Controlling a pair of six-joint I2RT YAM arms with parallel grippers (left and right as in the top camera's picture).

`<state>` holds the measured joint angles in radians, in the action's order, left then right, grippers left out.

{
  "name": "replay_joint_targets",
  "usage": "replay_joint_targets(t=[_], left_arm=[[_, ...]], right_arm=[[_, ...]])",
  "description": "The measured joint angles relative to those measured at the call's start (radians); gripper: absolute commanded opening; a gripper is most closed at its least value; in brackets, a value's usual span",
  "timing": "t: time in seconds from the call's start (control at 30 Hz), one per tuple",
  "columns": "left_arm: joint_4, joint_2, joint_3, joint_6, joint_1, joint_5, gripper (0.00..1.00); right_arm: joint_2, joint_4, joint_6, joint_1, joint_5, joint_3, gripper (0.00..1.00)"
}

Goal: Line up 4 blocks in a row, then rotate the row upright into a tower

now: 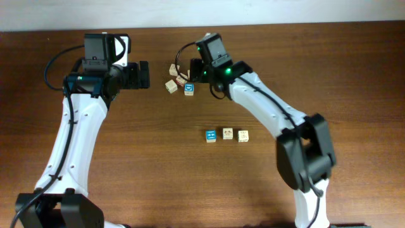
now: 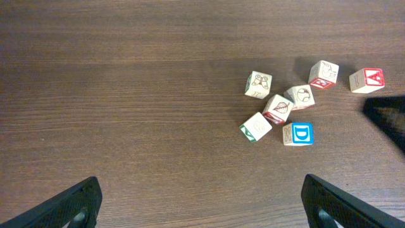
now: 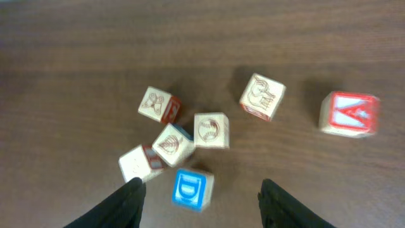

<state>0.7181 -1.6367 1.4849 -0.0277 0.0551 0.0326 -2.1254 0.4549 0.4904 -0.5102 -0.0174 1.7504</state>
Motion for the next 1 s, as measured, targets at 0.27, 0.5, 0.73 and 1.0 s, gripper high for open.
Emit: replay_joint_targets(t=[0.27,0.5,0.73,1.0], left_arm=[[0.002,0.000,0.000,0.000,0.000,0.000,0.99],[0.001,0.000,0.000,0.000,0.000,0.000,0.99],[0.001,0.000,0.000,0.000,0.000,0.000,0.99],[0.001,0.000,0.000,0.000,0.000,0.000,0.99]], right_arm=[[-0.227,-0.109,-0.015,-0.081,-0.064,-0.002,0.40],[-0.219,0.255,-0.092,-0.081,-0.088,0.142,0.30],[-0.185,0.790,0.032,-0.208,0.124,0.257,0.08],[-0.172,0.661,0.262,-0.301,-0.084,0.105,0.19]])
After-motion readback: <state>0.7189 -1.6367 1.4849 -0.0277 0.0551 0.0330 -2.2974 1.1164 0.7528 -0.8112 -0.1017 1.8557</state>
